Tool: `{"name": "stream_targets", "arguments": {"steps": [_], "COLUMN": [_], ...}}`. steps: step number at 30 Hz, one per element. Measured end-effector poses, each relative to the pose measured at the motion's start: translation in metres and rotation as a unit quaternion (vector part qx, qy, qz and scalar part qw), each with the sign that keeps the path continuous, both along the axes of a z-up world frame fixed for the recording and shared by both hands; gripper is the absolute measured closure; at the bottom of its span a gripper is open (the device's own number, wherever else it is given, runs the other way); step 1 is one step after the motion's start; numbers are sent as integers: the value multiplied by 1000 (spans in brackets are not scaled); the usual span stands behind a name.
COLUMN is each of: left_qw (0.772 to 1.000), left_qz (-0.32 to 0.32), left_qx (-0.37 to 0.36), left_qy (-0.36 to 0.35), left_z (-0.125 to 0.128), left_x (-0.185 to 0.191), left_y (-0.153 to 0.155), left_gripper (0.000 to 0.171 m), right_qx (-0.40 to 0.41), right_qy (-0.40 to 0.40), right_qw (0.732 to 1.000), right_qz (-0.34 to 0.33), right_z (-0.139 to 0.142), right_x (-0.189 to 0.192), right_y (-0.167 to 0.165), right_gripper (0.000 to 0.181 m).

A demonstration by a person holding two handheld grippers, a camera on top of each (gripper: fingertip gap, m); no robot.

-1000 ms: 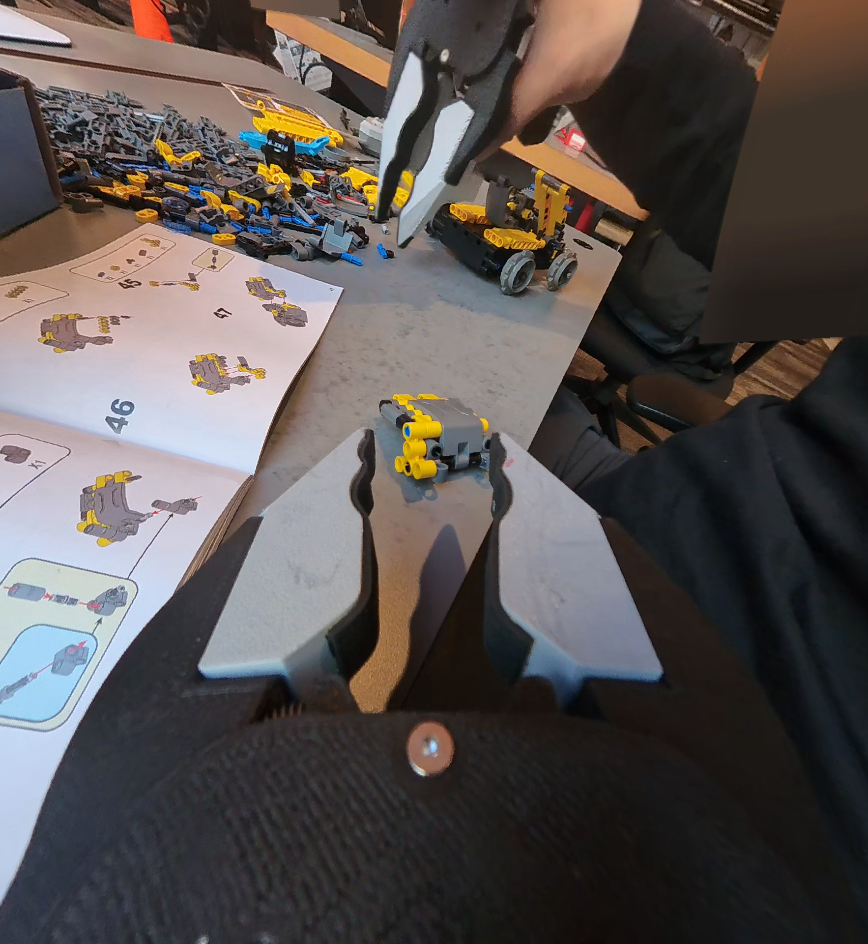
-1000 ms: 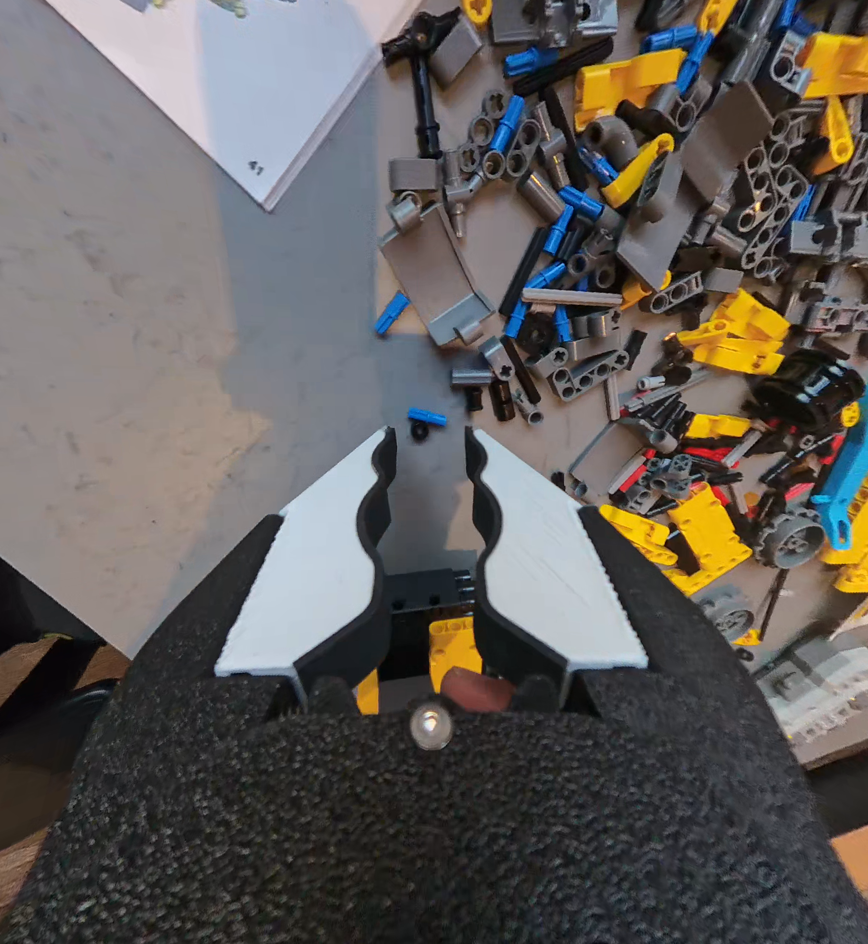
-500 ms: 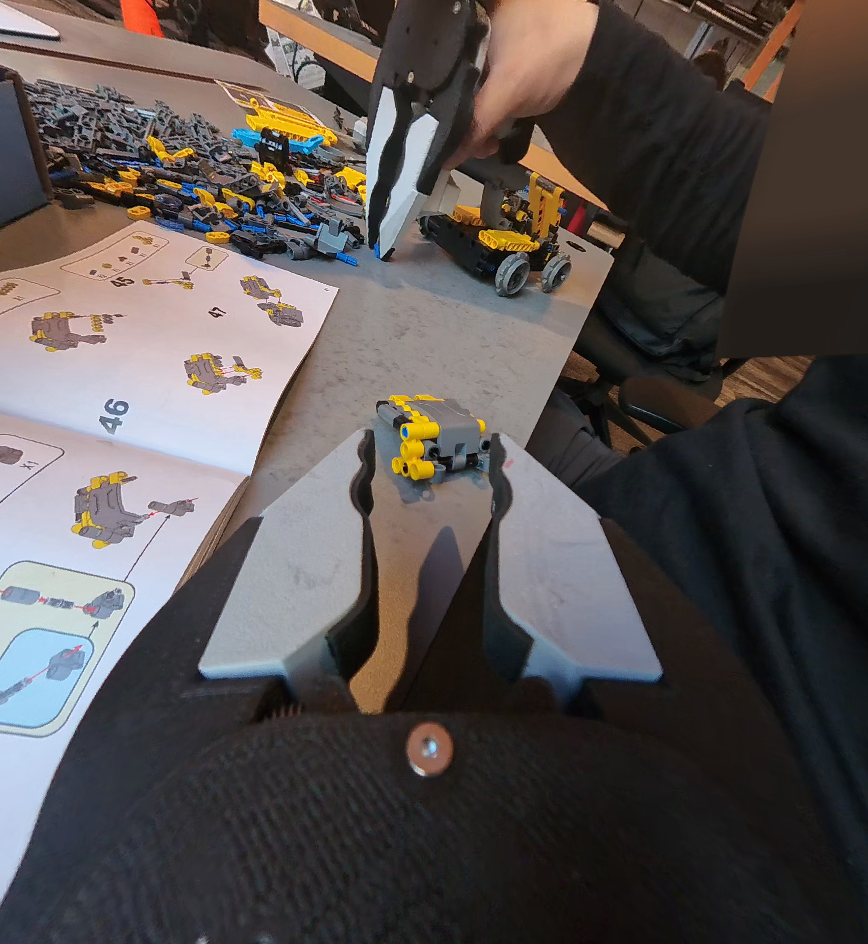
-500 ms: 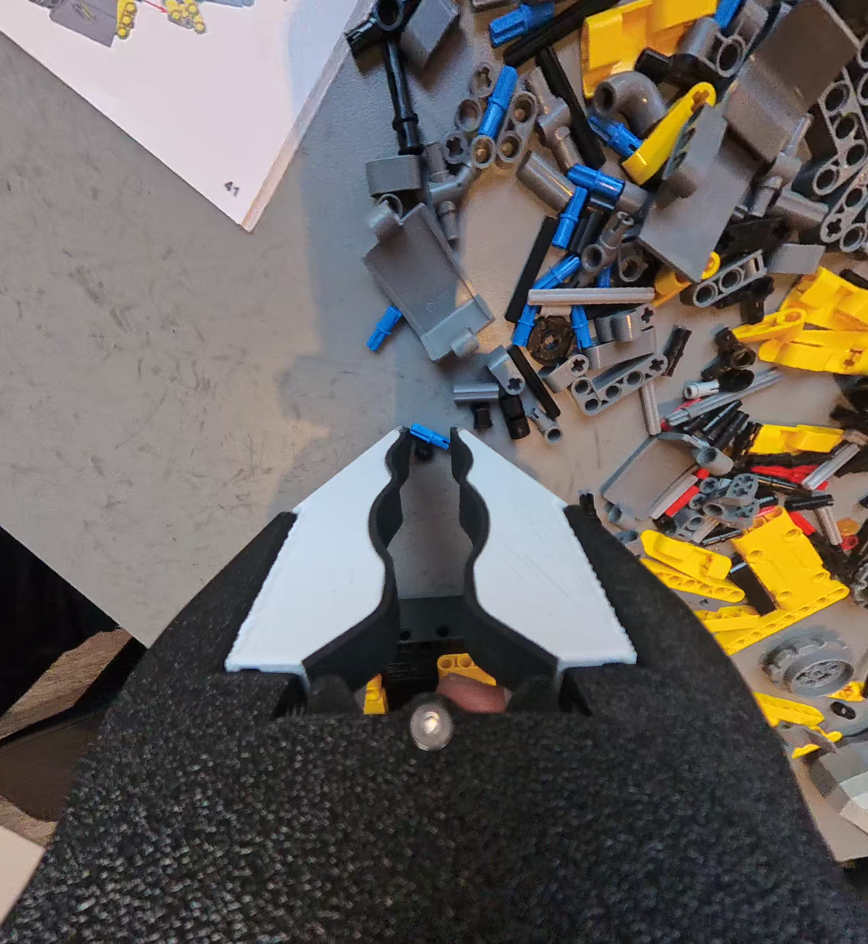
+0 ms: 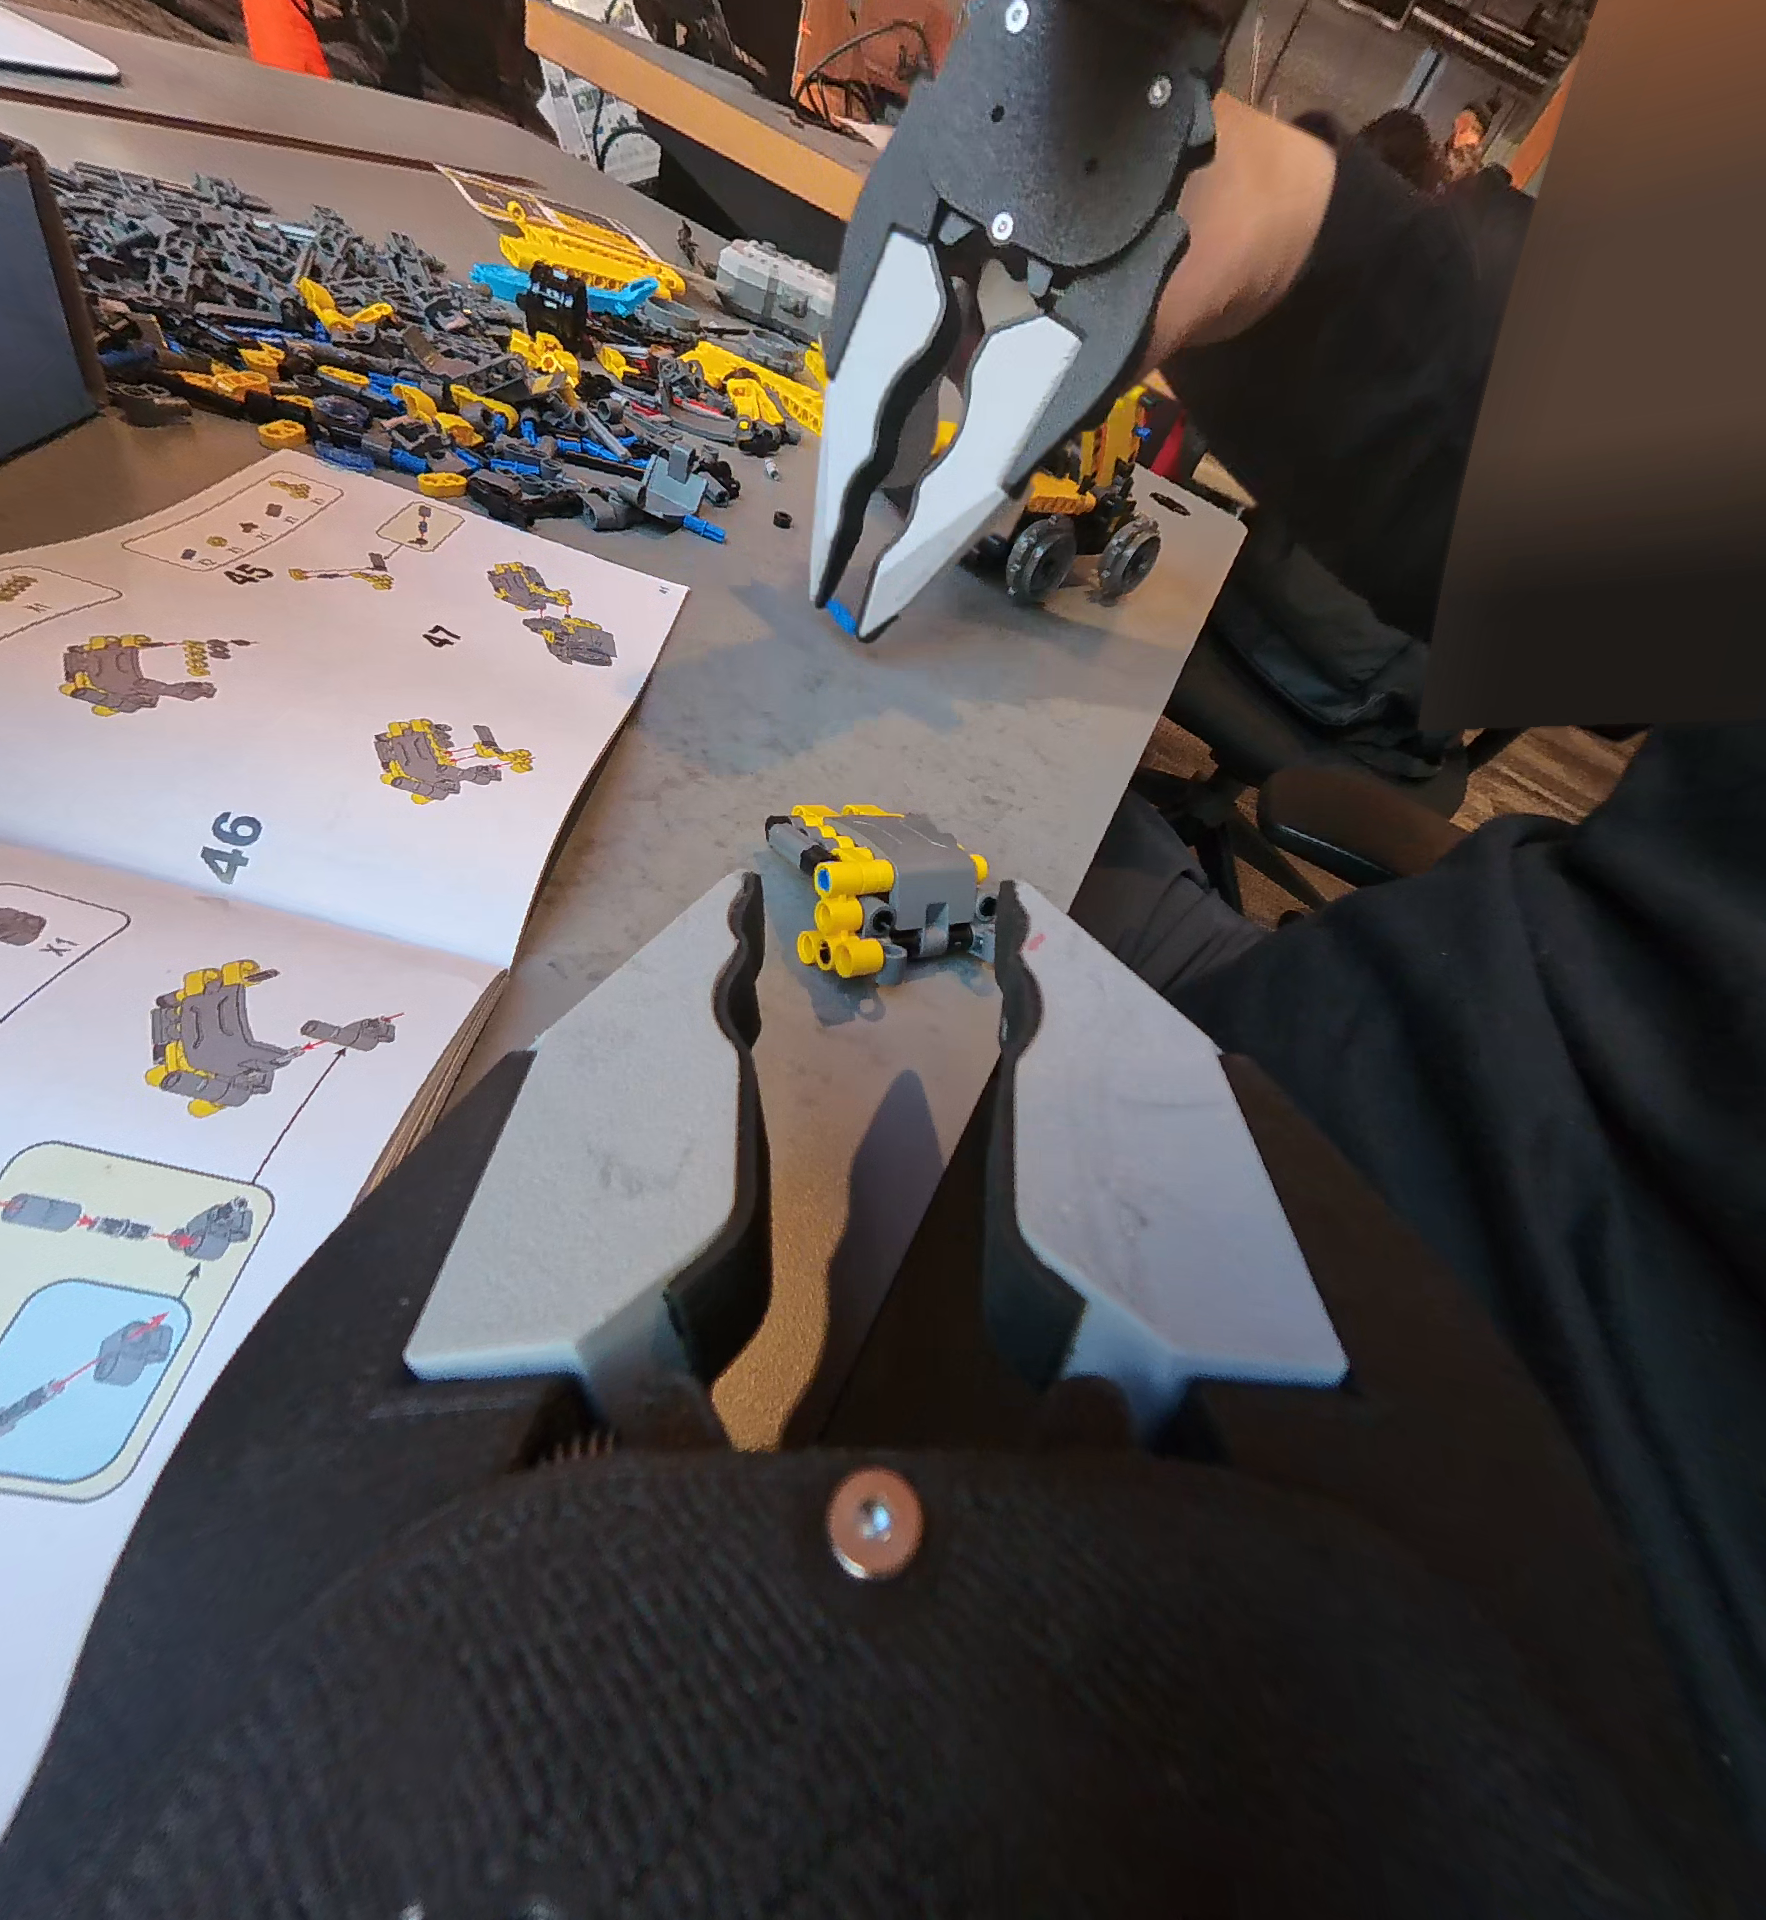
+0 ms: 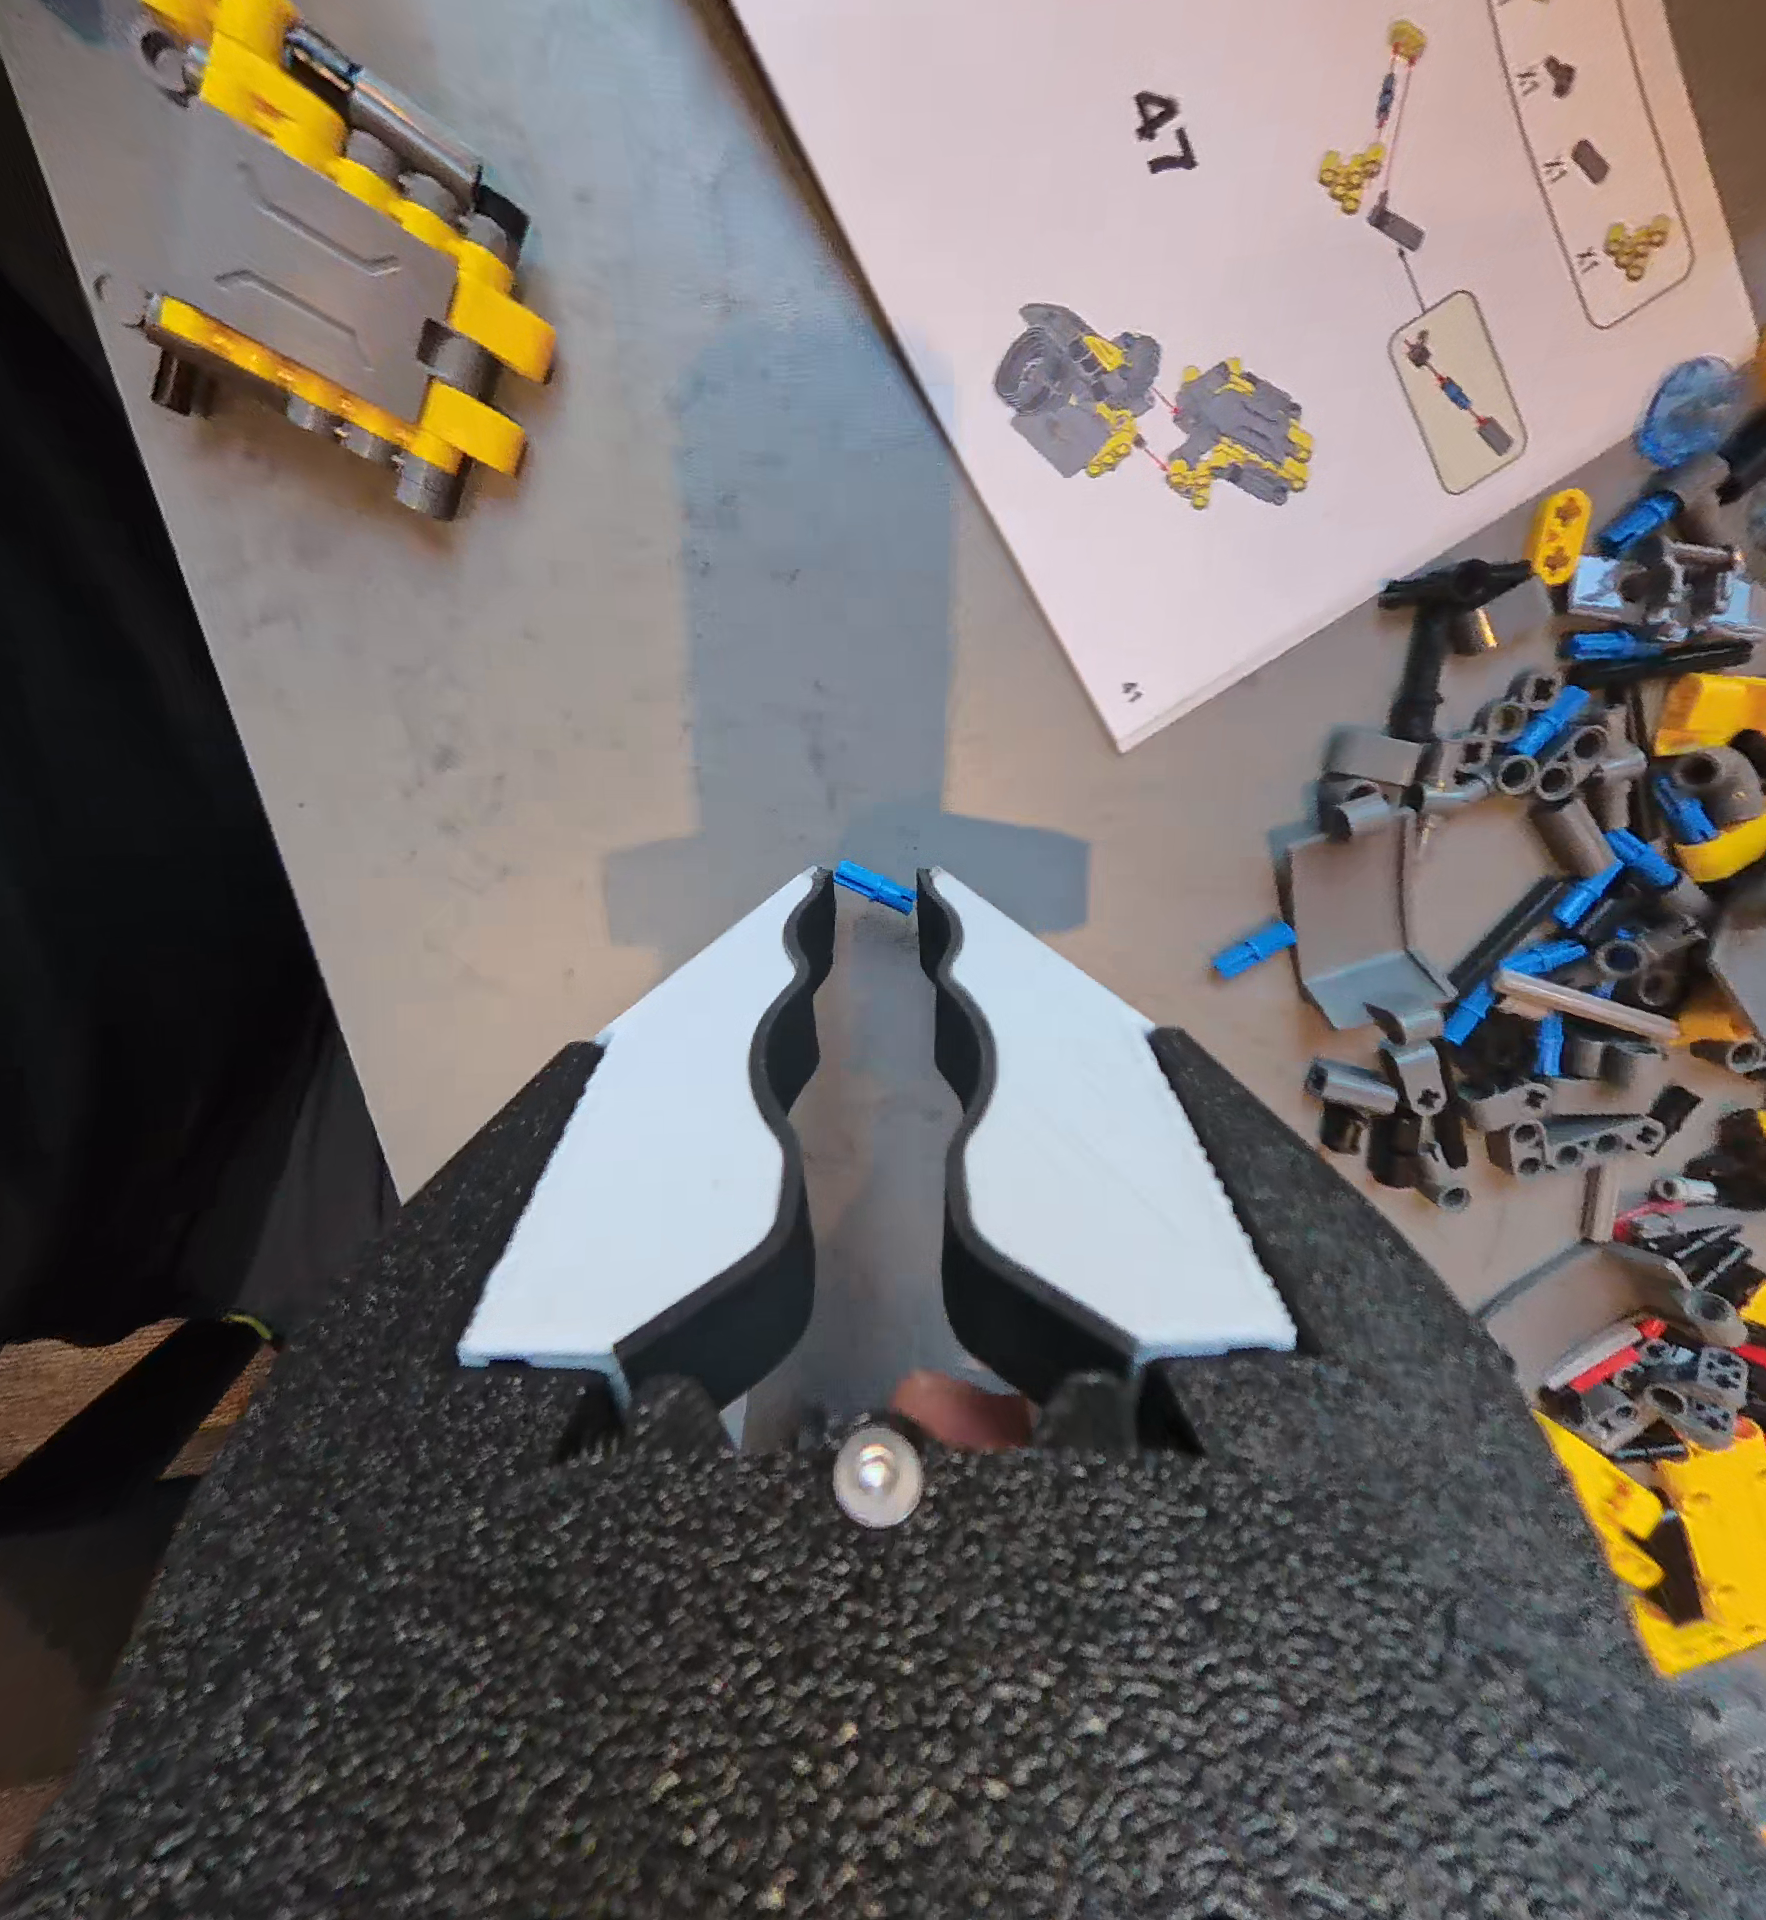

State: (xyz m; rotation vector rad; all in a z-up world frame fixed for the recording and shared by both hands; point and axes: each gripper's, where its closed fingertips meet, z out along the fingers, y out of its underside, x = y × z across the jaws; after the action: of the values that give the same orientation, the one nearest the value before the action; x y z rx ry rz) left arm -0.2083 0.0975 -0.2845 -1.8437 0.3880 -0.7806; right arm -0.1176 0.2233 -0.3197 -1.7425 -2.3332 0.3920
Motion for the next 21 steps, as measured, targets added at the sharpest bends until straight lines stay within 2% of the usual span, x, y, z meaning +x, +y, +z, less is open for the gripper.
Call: {"name": "stream_targets", "arguments": {"steps": [5, 10, 13, 15, 18, 21], "left_qw": [1000, 1000, 1000, 1000, 1000, 1000], "left_qz": [-1, -1, 0, 0, 0, 1], "left_qx": [0, 0, 1, 2, 2, 2], "left_qy": [1, 2, 1, 1, 0, 1], "left_z": [0, 0, 0, 0, 0, 0], "left_x": [0, 1, 0, 0, 0, 0], "left_y": [0, -1, -1, 0, 0, 0], "left_gripper": [130, 129, 130, 130, 130, 131], "right_qx": [0, 18, 37, 54, 102, 120], "right_qy": [14, 40, 98, 153, 226, 297], "right_qw": [1000, 999, 991, 977, 943, 907], "right_qz": [0, -21, -84, -142, -223, -274], "right_z": [-7, 9, 42, 71, 114, 144], "right_x": [3, 13, 22, 29, 47, 57], "right_y": [-6, 2, 27, 49, 84, 98], "right_gripper": [156, 150, 151, 150, 147, 152]}}
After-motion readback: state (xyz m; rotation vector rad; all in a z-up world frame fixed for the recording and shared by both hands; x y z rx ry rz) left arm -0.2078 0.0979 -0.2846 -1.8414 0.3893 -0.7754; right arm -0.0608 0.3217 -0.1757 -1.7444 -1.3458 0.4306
